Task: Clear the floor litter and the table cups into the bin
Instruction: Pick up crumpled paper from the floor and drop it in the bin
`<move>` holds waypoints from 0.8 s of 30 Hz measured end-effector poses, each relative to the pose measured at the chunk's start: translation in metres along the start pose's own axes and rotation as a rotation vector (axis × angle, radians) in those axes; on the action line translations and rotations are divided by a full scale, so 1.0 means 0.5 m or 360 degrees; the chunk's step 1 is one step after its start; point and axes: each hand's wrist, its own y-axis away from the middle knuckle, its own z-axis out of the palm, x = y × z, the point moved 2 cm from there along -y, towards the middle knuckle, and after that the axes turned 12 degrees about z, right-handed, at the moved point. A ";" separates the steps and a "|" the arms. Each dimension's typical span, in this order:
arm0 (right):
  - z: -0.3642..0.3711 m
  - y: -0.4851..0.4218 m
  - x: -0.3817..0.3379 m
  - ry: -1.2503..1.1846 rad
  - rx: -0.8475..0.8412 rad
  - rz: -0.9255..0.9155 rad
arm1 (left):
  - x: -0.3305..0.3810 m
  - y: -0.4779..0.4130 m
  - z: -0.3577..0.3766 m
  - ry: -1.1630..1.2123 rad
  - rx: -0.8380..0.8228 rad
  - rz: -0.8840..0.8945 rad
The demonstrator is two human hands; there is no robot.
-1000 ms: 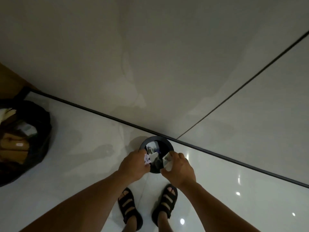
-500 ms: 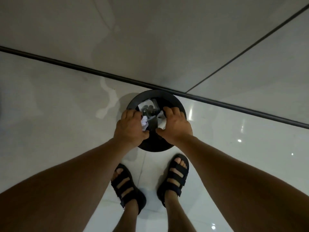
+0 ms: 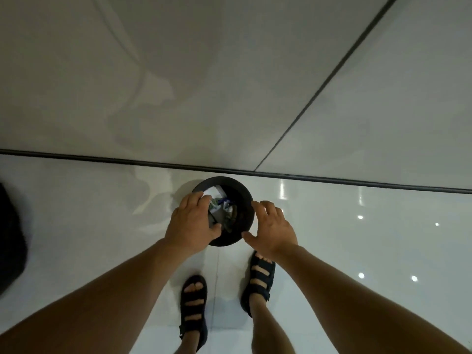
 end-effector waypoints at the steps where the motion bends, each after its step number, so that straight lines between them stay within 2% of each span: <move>1: -0.023 0.028 0.002 -0.0015 0.0017 0.0028 | 0.019 0.018 -0.022 -0.0024 -0.0026 0.0035; 12: -0.240 0.509 0.098 -0.0389 0.0160 0.0559 | 0.329 0.278 -0.234 -0.0283 -0.0448 0.0623; 16: -0.321 0.671 0.179 -0.0393 0.0310 0.0643 | 0.497 0.327 -0.289 -0.0422 -0.0458 0.0885; 20: -0.371 0.818 0.300 -0.0507 0.0487 0.0796 | 0.700 0.361 -0.295 -0.0551 -0.0460 0.1121; 24: -0.360 0.963 0.450 -0.0660 0.0569 0.1022 | 0.906 0.413 -0.238 -0.0665 -0.0481 0.1304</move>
